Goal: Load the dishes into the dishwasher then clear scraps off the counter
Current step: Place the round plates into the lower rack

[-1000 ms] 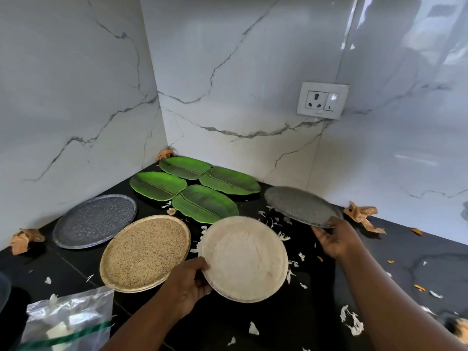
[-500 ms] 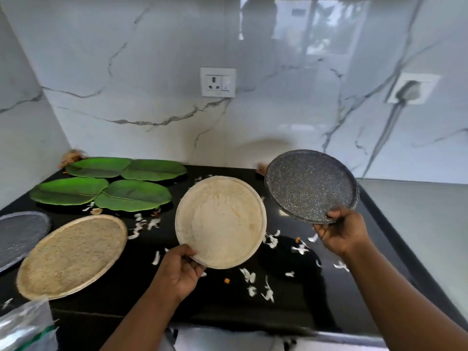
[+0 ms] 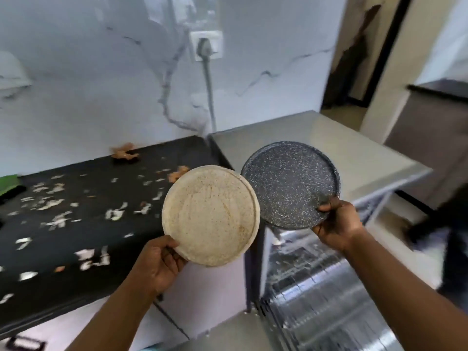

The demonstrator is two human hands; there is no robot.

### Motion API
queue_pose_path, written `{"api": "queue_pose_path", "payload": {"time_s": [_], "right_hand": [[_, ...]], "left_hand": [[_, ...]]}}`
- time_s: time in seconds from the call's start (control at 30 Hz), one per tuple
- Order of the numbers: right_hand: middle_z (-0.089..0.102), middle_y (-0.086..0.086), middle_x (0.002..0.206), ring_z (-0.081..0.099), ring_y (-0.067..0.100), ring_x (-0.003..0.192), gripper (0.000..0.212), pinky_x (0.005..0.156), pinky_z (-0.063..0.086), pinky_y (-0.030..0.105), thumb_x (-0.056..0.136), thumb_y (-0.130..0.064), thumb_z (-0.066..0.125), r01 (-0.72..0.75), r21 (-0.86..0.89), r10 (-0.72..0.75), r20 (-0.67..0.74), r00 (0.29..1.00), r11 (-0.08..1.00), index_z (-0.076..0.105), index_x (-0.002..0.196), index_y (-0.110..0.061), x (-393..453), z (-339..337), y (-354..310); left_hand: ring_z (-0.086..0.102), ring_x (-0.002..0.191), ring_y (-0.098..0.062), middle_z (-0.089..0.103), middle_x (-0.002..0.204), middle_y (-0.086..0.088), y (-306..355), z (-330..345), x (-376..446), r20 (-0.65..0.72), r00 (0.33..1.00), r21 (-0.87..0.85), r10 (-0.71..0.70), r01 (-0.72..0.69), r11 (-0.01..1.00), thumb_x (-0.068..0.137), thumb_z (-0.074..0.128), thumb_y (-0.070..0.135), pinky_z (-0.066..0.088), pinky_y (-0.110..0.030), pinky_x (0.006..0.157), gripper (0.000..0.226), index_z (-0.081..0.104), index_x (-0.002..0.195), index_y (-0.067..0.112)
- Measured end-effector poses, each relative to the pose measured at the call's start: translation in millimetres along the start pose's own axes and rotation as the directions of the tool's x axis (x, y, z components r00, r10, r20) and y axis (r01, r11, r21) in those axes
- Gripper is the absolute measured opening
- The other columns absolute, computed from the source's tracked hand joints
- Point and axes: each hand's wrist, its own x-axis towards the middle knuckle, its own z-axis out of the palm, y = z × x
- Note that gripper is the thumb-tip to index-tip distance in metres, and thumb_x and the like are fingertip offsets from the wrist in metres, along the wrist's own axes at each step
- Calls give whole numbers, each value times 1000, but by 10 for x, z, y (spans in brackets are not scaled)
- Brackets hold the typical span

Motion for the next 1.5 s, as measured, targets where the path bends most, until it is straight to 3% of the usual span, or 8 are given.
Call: {"api": "queue_pose_path", "payload": {"time_s": [0.23, 0.47, 0.6, 0.8, 0.93, 1.17, 1.3, 1.5], "right_hand": [[50, 8, 74, 52, 23, 56, 49, 51, 41, 28, 32, -11, 65, 28, -121, -66, -315, 947, 992, 50, 79, -16, -599, -1835, -682], [59, 5, 58, 53, 18, 53, 16, 51, 43, 25, 80, 6, 46, -34, -195, -75, -522, 850, 980, 54, 78, -7, -858, -2942, -737], [61, 17, 75, 55, 27, 65, 5, 60, 46, 32, 82, 2, 57, -196, -267, -60, -718, 694, 944, 60, 83, -3, -671, -3455, -547], [59, 15, 89, 52, 21, 80, 23, 74, 47, 35, 74, -27, 45, -531, -486, -97, -794, 600, 694, 57, 86, -10, -349, -3814, -396], [61, 8, 80, 55, 23, 72, 9, 56, 36, 25, 89, -14, 53, -640, -597, -134, -773, 620, 483, 61, 88, -11, -110, -3894, -440], [70, -3, 102, 65, 21, 92, 19, 73, 48, 28, 92, -35, 41, -694, -698, -104, -715, 692, 179, 59, 88, -33, 649, -4453, -264], [68, 7, 113, 65, 27, 102, 28, 75, 47, 27, 94, -32, 47, -594, -781, -186, -624, 759, 193, 60, 118, -32, 1311, -4907, -371], [68, 10, 110, 62, 31, 99, 25, 73, 42, 30, 95, -33, 53, -329, -885, -418, -449, 789, 330, 62, 118, -26, 2220, -5375, -332]], "left_hand": [[62, 85, -28, 67, 98, -16, -1278, 1368, 59, 155, 975, 230, -160, 122, 966, 78, 42, -7, 58, -32, 64, 47, 53, 124, -5], [61, 87, -30, 71, 91, -13, -2043, 2356, 276, 337, 903, 566, -266, 32, 824, 67, 65, 1, 55, -31, 63, 37, 63, 103, 2], [62, 78, -19, 70, 84, -5, -2531, 2626, 495, 454, 859, 851, -235, -340, 399, 89, 63, 7, 50, -15, 60, 6, 69, 90, 10], [54, 98, -5, 62, 120, 6, -3285, 2836, 977, 605, 634, 677, -482, -728, -107, 97, 53, 18, 39, -6, 78, 28, 64, 121, 23], [61, 101, -9, 67, 116, 6, -3632, 3079, 1327, 613, 521, 519, -594, -832, -195, 94, 54, 20, 44, -22, 96, 25, 69, 113, 26], [55, 98, -3, 67, 106, 10, -4296, 3198, 2107, 718, 469, 413, -515, -882, -227, 90, 60, 16, 45, -25, 93, 24, 72, 107, 28], [60, 90, -10, 70, 98, 5, -4662, 3292, 2485, 786, 490, 449, -376, -872, -195, 85, 66, 7, 52, -28, 85, 24, 74, 103, 21], [63, 85, -18, 71, 90, 1, -5226, 3220, 2947, 880, 416, 382, -229, -906, -181, 76, 64, 8, 48, -32, 81, 20, 74, 93, 14]]}}
